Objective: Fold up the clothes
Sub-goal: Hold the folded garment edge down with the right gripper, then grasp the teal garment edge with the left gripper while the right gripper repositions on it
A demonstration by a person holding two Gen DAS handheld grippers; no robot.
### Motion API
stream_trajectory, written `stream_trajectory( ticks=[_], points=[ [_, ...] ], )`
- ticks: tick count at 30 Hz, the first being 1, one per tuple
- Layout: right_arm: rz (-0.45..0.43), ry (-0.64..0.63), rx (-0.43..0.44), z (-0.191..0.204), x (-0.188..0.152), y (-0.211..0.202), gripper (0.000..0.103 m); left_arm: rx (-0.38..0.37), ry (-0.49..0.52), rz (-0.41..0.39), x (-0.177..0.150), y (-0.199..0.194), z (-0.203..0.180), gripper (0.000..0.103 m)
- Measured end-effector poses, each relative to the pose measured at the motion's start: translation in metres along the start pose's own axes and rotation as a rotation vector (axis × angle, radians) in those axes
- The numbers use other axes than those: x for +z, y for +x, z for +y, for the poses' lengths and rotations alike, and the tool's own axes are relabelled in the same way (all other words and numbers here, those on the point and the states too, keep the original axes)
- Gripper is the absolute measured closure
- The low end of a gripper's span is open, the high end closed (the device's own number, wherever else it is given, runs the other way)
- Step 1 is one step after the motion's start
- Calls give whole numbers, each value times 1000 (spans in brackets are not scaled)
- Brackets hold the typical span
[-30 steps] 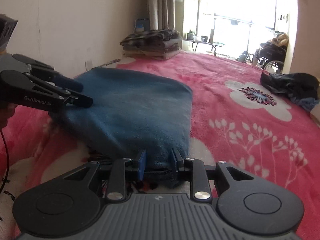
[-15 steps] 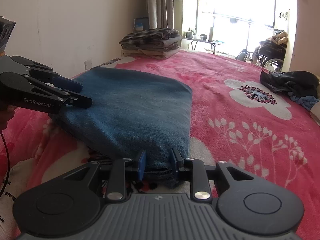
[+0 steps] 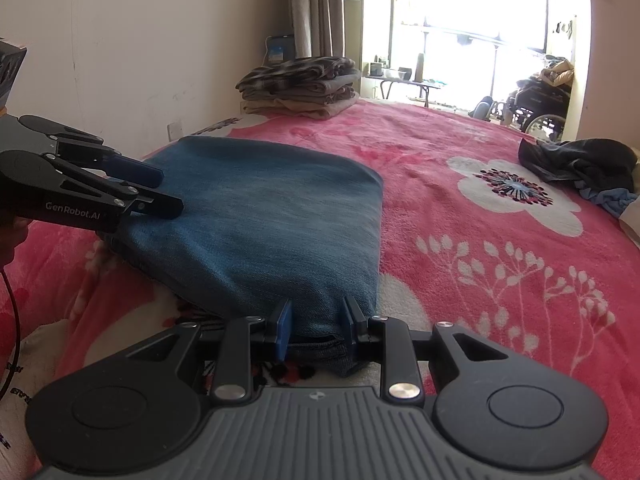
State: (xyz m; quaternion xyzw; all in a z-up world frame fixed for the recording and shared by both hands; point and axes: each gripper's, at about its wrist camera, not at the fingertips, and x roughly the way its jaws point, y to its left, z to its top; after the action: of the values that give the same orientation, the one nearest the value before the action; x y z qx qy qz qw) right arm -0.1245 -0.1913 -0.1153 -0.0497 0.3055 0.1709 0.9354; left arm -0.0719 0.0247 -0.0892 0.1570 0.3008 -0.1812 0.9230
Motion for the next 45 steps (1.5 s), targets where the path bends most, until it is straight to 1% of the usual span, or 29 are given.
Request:
stream_trajectory(
  ticks=[28,30,33,36,38,40,44,45],
  points=[
    [-1,5,-1,-1,0,0,75,2,0,1,0,-1,-1,60],
    [-1,5,-2,-1,0,0,75,-12,-23,18,5,-1,3,60],
    [-1,9,-2,-1,0,0,75,-52,-78,23,19,-4,14,60],
    [-2,9,-3,0,0,0,75,-64,-96,-23,38,-5,24,60],
    [-1,10,-3,-1,0,0,75,-46,-78,-28,47,5,25,60],
    [0,10,-3,-1,0,0,75,-4,-53,-13,54,21,26,60],
    [2,11,-1,-1,0,0,74,99,-11,70,55,59,27,60],
    [2,11,0,-1,0,0,74,101,-22,97,53,67,30,60]
  ],
)
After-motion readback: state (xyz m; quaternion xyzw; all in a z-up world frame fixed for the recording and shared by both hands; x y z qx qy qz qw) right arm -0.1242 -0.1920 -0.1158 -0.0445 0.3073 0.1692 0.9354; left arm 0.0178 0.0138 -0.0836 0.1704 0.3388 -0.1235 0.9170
